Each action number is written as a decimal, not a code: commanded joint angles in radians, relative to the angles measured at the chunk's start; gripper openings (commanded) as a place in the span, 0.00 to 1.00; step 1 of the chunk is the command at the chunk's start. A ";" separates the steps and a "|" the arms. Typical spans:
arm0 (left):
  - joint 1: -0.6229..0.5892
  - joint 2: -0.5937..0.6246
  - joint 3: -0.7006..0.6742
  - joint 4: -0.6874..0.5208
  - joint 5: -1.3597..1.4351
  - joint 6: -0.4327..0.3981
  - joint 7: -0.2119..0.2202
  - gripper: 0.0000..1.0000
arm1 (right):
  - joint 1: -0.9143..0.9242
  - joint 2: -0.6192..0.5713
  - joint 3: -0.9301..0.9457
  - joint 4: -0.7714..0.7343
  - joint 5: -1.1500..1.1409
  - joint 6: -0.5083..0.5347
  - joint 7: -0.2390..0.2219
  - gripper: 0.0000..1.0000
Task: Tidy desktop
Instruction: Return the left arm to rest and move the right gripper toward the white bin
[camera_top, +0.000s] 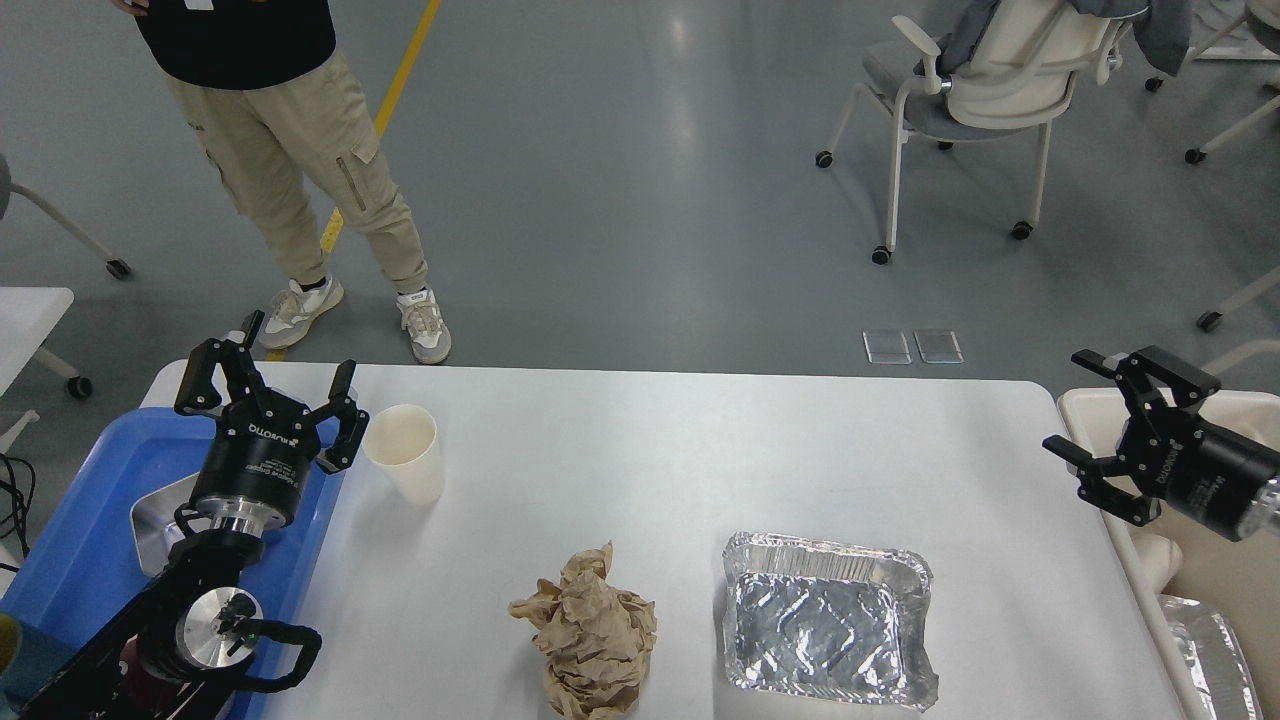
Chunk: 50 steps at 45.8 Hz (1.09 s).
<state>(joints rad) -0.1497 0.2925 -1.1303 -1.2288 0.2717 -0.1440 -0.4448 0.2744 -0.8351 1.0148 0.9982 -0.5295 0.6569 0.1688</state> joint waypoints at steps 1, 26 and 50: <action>-0.001 -0.013 0.003 -0.001 0.000 -0.002 0.000 0.97 | -0.037 -0.107 -0.002 0.120 -0.142 -0.005 0.017 1.00; -0.028 -0.018 0.023 0.014 0.000 -0.002 0.003 0.97 | -0.395 -0.495 -0.009 0.534 -0.303 -0.315 -0.012 1.00; -0.034 -0.061 0.026 0.061 0.001 -0.011 0.008 0.97 | -0.458 -0.486 -0.193 0.553 -0.159 -0.619 -0.022 1.00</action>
<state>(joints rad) -0.1791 0.2342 -1.1047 -1.1685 0.2731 -0.1554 -0.4357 -0.1842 -1.3263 0.8316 1.5561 -0.7094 0.0476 0.1403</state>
